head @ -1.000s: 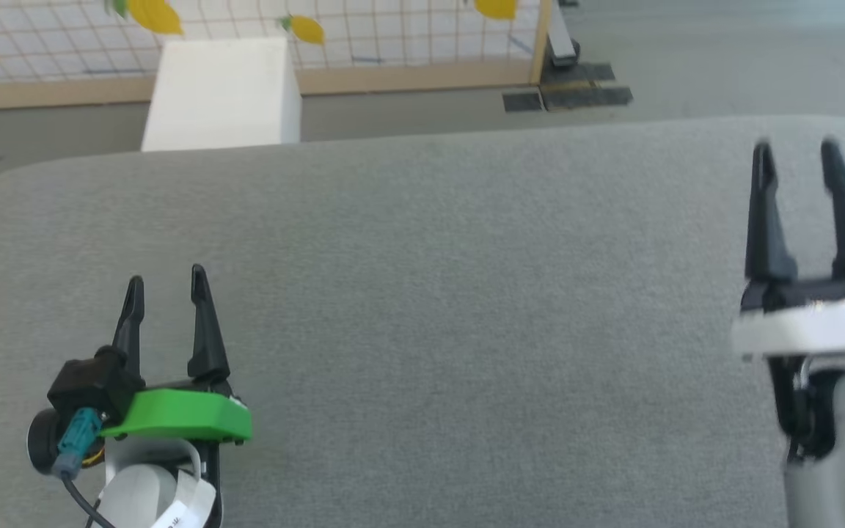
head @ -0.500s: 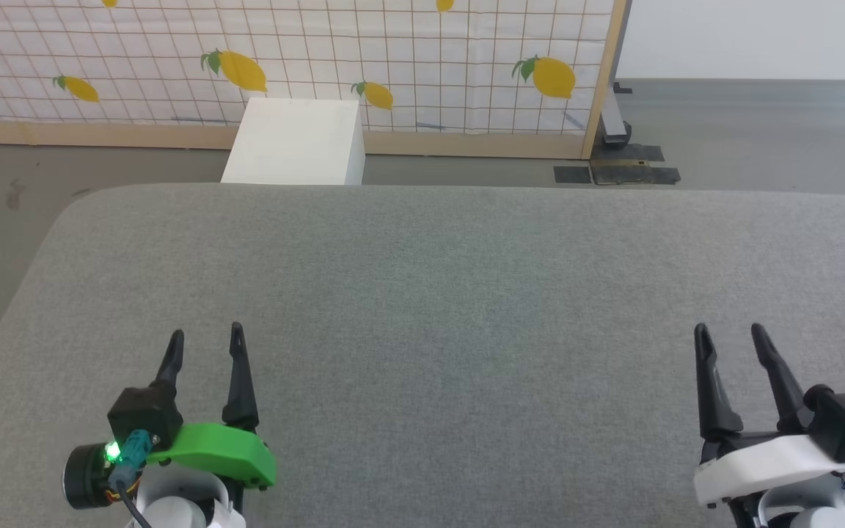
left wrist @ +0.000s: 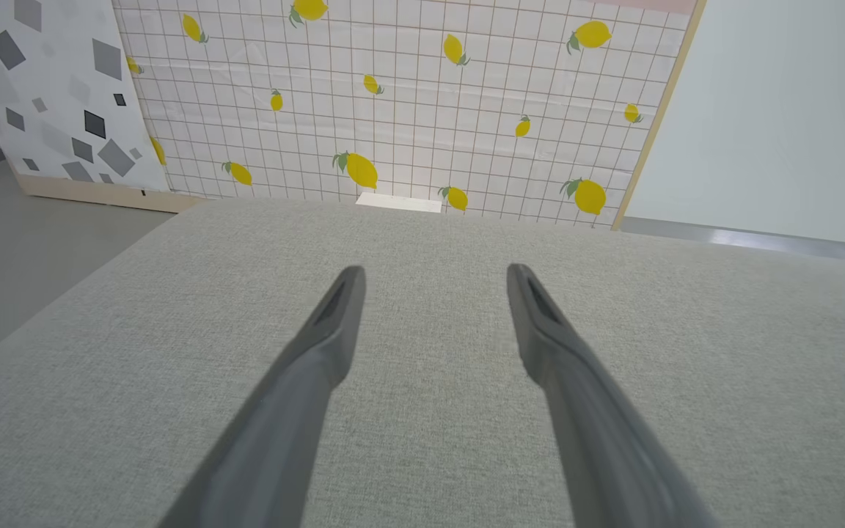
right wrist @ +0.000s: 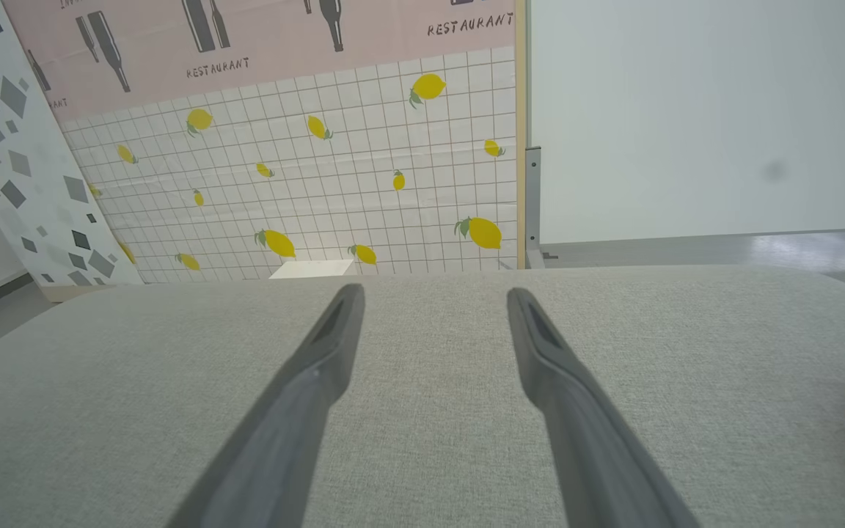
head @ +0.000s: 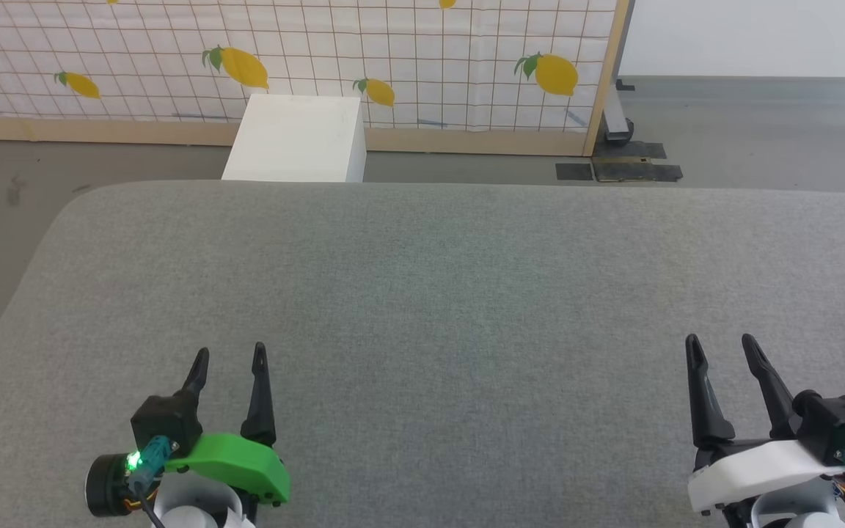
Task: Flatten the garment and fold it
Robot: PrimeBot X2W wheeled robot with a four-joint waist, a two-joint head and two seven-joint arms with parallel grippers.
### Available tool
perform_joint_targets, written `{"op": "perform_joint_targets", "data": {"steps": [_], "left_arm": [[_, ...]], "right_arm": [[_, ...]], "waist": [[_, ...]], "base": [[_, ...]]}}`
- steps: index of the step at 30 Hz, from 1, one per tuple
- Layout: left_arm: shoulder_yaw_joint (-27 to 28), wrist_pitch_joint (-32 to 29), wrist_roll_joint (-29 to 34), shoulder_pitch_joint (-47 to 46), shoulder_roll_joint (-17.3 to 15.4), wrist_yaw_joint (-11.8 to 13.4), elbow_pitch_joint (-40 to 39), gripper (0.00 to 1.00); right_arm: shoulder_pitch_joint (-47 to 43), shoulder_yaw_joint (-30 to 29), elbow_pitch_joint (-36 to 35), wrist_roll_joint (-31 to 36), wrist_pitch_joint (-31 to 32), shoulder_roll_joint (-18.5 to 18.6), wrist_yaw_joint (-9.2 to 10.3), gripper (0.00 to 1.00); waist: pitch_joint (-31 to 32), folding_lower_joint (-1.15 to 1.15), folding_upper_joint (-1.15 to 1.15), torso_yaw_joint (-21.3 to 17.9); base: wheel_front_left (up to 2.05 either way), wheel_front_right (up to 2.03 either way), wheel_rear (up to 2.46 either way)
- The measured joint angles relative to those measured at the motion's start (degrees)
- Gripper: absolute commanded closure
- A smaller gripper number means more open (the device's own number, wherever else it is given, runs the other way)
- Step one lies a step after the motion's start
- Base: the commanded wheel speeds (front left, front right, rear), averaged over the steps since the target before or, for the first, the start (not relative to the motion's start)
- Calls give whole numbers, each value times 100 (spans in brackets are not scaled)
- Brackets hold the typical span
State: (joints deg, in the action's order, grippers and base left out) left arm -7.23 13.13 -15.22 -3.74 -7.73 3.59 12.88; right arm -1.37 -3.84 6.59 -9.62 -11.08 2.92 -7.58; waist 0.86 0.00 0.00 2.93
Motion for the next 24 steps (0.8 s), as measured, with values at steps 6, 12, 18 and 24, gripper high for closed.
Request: {"op": "perform_joint_targets", "data": {"steps": [6,12,18,24], "left_arm": [[-45,5,-8,-7,1,-1,22,100],[-51,-3,-7,-7,4,-1,10,100],[-24,-73,12,-6,23,-2,-48,100],[25,-145,87,-4,46,-8,-101,100]], "right_arm": [[-3,-7,9,0,0,1,0,100],[-3,-3,7,2,7,1,-1,100],[-3,8,-12,12,57,1,-1,100],[-3,26,-34,66,109,1,0,100]], "waist": [[-38,0,0,-24],[-41,0,0,-32],[-43,0,0,-45],[-45,0,0,-58]], "base": [[0,0,0],[0,0,0],[0,0,0],[0,0,0]]}}
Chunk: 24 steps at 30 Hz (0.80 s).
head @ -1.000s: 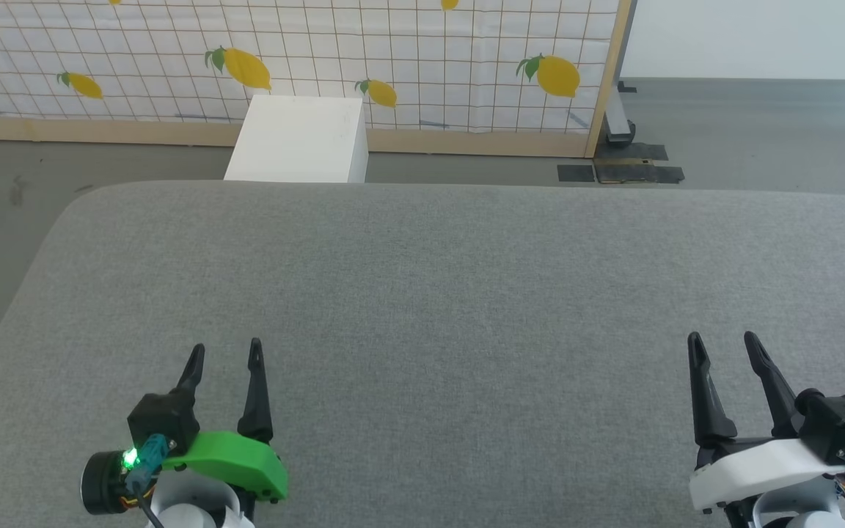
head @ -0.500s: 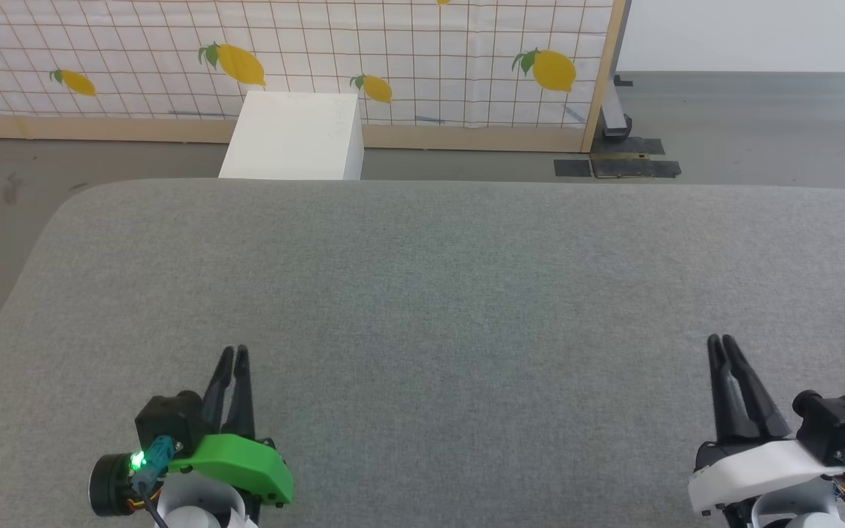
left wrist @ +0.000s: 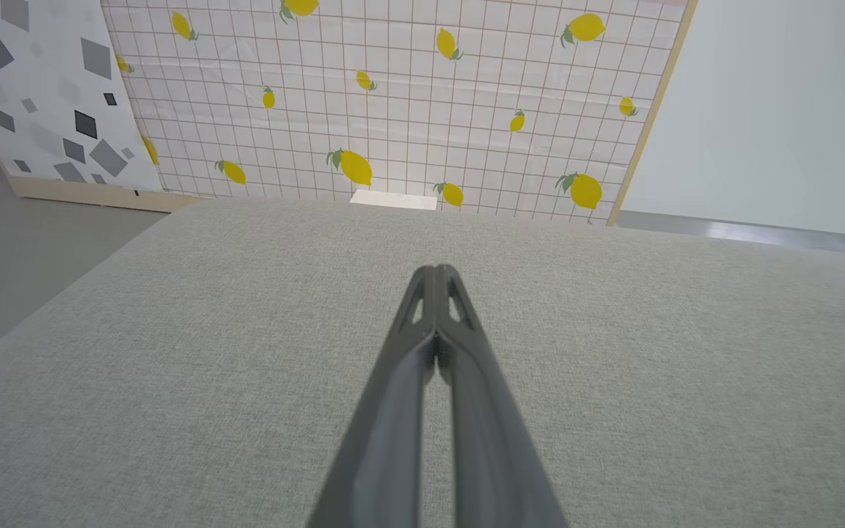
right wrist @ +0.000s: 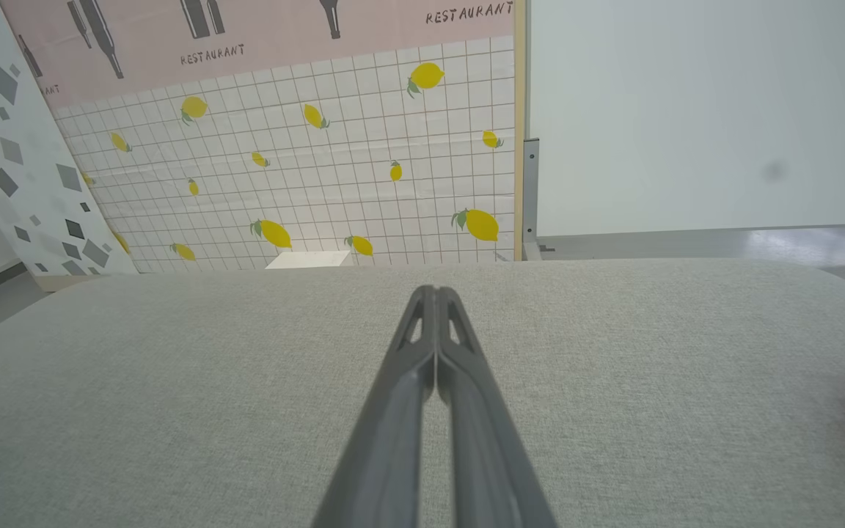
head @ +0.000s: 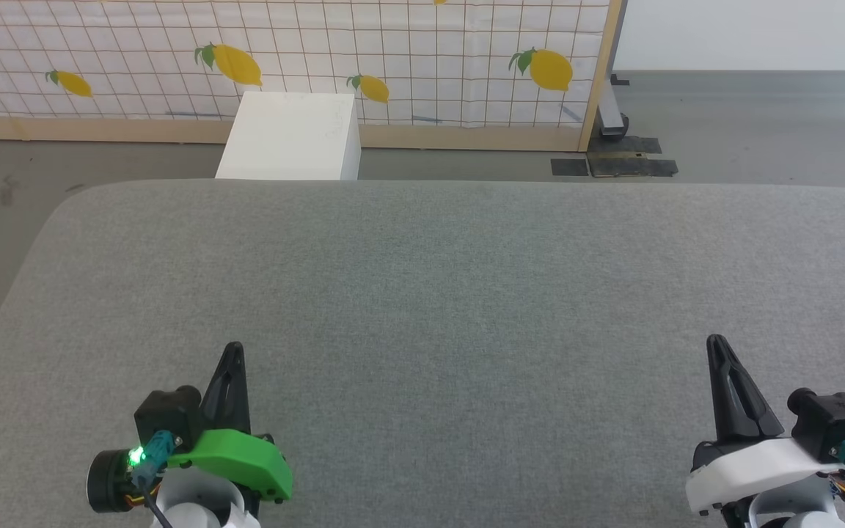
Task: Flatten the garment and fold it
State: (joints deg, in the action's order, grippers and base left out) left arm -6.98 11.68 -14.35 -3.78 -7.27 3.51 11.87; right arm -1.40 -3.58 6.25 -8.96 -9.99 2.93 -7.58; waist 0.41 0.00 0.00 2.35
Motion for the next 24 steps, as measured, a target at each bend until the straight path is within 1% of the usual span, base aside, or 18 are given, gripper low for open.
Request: {"op": "perform_joint_targets", "data": {"steps": [24], "left_arm": [[136,-253,281,22,76,-89,-252,100]], "right_arm": [[3,75,-131,190,201,0,0,100]], "waist": [[-9,0,0,-51]], "base": [[0,0,0]]}}
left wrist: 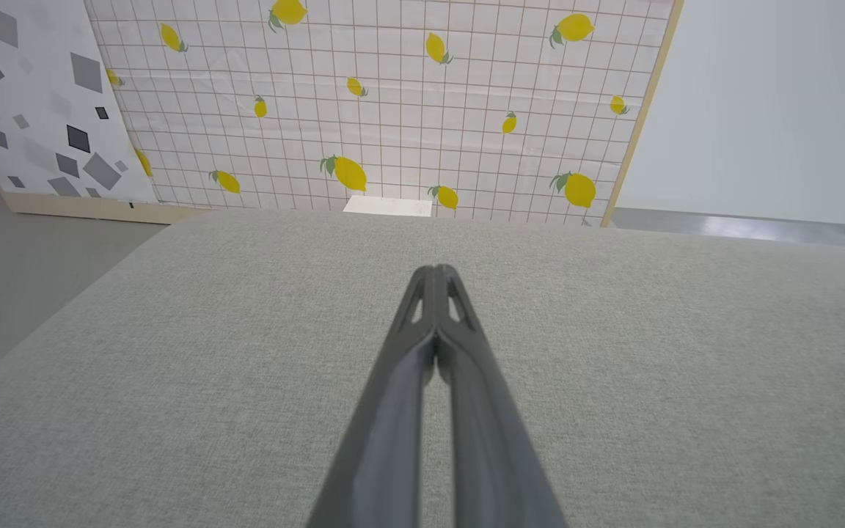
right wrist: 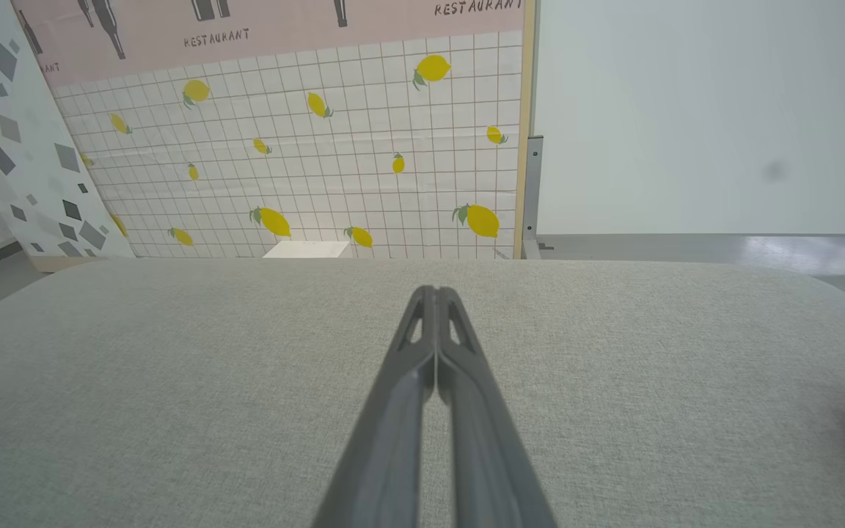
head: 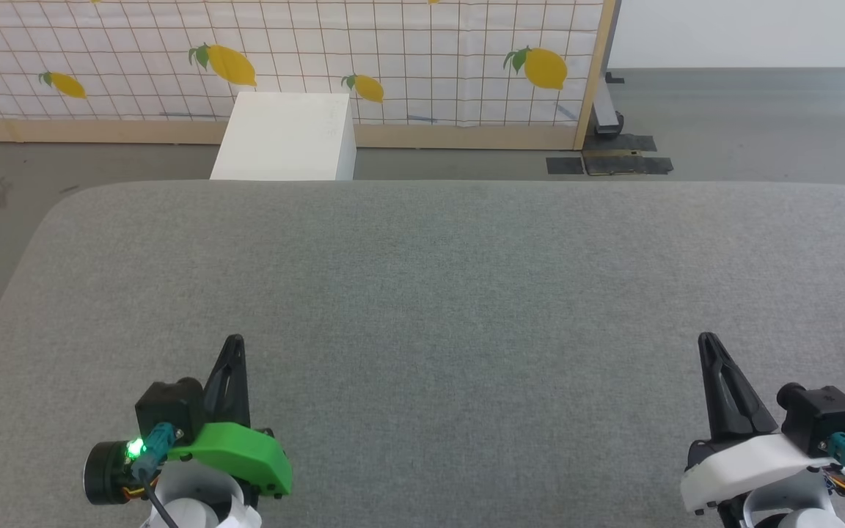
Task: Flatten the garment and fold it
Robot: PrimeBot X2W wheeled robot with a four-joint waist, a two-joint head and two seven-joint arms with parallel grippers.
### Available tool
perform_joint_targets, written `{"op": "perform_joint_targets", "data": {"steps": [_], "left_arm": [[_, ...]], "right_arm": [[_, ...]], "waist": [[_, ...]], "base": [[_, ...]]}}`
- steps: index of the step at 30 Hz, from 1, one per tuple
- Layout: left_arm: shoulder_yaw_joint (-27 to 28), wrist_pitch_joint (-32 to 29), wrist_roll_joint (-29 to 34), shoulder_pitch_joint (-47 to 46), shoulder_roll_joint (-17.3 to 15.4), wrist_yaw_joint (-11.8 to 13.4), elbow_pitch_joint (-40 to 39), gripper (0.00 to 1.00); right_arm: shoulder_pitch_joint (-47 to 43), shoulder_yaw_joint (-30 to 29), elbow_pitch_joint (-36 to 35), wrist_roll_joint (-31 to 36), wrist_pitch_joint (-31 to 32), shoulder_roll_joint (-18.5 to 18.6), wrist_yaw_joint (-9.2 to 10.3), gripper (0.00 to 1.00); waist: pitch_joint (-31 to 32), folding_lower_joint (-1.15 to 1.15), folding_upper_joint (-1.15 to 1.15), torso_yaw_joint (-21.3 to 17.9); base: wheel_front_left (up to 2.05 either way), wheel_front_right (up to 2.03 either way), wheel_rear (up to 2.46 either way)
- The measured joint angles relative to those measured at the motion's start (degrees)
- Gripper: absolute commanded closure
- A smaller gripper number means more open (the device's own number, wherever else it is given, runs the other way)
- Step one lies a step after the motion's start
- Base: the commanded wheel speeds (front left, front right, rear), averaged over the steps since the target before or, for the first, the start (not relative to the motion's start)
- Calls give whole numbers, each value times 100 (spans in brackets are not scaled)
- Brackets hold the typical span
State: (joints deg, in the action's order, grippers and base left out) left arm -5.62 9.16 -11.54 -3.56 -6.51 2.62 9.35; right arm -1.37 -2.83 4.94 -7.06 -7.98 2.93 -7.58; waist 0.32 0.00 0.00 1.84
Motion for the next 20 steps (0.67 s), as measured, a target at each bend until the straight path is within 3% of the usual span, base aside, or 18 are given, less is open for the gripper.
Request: {"op": "perform_joint_targets", "data": {"steps": [20], "left_arm": [[124,-201,296,67,82,-55,-209,100]], "right_arm": [[7,64,-100,134,193,0,0,100]], "waist": [[-7,0,0,-42]], "base": [[0,0,0]]}}
